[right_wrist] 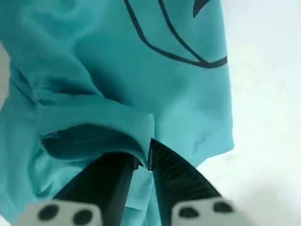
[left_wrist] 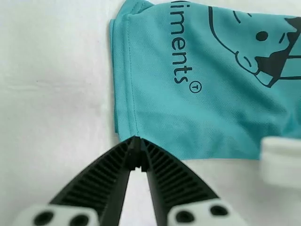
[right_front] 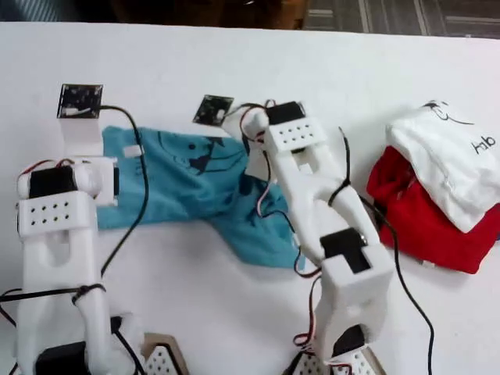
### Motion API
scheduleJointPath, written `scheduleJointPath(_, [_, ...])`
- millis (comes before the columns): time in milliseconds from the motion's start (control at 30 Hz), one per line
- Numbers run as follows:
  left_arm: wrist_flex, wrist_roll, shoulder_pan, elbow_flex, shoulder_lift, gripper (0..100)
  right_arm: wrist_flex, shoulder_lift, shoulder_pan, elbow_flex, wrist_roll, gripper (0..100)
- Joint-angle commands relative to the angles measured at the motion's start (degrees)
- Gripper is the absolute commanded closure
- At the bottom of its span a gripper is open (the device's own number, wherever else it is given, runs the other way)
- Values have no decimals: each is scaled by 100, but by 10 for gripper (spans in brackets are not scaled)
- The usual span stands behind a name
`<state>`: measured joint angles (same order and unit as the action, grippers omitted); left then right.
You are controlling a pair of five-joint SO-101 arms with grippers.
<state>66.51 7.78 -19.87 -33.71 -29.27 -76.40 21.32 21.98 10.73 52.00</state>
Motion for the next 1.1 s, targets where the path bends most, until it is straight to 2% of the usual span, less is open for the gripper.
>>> scheduleJointPath(0, [-88, 18, -9, 22, -79, 973, 22, 163, -48, 440, -18, 978])
scheduleJointPath(333, [-237, 18, -9, 22, -79, 973, 13, 840, -48, 1327, -18, 964])
scheduleJointPath(533, [-237, 18, -9, 22, -79, 973, -75, 866, -48, 1363, -18, 754])
scheduleJointPath(600, [-237, 18, -9, 22, -79, 973, -40, 866, -110, 1371, -18, 717])
scheduleJointPath(733, [-237, 18, -9, 22, -79, 973, -163, 813, -303, 1574, -18, 739])
scheduleJointPath(1067, [-229, 18, -9, 22, -79, 972, -1912, 813, -919, 3235, -35, 765])
